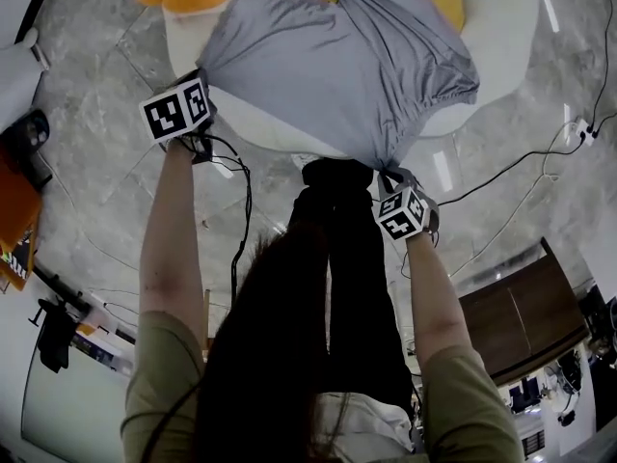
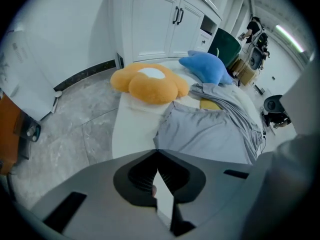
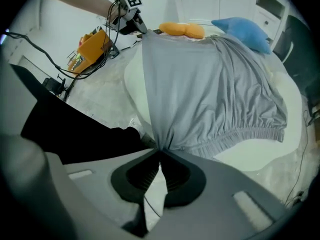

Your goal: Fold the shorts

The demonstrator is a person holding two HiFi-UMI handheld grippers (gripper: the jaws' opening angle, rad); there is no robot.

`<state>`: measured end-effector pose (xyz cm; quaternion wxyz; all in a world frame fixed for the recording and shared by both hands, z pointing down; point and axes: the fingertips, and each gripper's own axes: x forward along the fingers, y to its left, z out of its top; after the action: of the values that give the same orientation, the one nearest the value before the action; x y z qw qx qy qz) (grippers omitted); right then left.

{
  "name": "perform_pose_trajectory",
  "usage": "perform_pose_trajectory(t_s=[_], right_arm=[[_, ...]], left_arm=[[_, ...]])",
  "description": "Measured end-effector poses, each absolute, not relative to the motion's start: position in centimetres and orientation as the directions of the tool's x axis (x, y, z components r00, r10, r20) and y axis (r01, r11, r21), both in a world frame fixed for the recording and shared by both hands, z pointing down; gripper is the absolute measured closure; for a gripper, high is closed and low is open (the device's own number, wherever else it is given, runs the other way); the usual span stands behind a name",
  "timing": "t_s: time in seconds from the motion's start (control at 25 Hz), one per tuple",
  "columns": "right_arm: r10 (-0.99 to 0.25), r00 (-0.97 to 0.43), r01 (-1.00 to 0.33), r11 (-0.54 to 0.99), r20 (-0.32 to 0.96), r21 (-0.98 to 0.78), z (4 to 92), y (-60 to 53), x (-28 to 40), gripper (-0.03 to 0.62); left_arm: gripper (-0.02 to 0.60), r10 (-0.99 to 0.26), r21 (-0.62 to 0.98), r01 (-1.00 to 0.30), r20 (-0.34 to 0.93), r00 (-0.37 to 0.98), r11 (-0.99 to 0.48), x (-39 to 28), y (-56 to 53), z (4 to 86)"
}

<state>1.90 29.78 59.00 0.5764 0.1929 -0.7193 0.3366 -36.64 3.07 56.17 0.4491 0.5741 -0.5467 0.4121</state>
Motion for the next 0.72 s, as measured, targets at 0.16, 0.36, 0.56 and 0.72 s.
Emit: perform_pose_trajectory(t_s=[0.16, 0.36, 0.56, 0.72], right_arm=[[0.168, -0.303, -0.629, 0.704, 0.938, -0.329, 58.1, 31.5, 0.3, 0.576], [0.213, -0.328, -0.626, 0.681, 0.920, -0.381, 58.6, 32.2, -0.8, 0.576], [0.192, -0.413, -0.662, 0.608, 0.890, -0.438, 57.6, 29.7, -0.5, 0.576], [0.167, -0.487, -0.678, 0.547, 0.857, -0.491, 56.0, 26.6, 1.7, 0.577]], left_arm=[[0.569, -0.210, 0.033, -0.999, 0.977, 0.035, -0.015, -39.1, 5.3, 55.5], [0.568, -0.177, 0.019, -1.000, 0.984, 0.023, -0.022, -40.1, 6.0, 55.9], [0.568, -0.228, 0.062, -0.998, 0.971, 0.068, -0.031, -37.7, 2.4, 54.6], [0.568, -0.277, 0.106, -0.993, 0.954, 0.116, -0.049, -34.1, -2.8, 52.4]])
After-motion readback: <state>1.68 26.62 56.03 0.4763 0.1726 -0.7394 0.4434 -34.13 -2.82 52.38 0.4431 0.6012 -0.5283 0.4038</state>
